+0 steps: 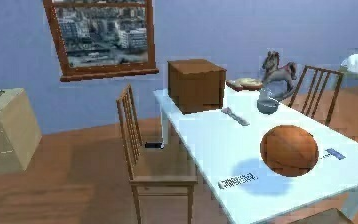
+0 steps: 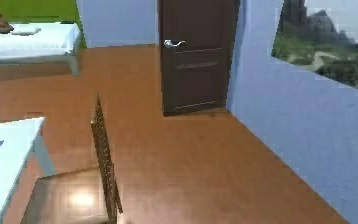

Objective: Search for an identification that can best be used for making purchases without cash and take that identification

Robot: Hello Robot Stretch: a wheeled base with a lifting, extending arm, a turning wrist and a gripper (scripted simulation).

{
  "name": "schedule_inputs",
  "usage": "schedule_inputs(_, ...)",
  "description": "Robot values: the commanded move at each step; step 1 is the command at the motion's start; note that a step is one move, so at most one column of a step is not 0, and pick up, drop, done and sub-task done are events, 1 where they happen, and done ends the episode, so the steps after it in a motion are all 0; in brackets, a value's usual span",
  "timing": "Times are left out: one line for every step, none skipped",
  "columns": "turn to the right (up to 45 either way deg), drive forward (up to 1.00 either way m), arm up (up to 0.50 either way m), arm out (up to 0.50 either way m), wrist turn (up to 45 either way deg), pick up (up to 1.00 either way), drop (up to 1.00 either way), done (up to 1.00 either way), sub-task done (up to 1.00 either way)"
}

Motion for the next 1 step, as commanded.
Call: schedule_inputs(45.0,0.0,0.0,0.0,0.0,0.0,0.0,0.0,0.0)
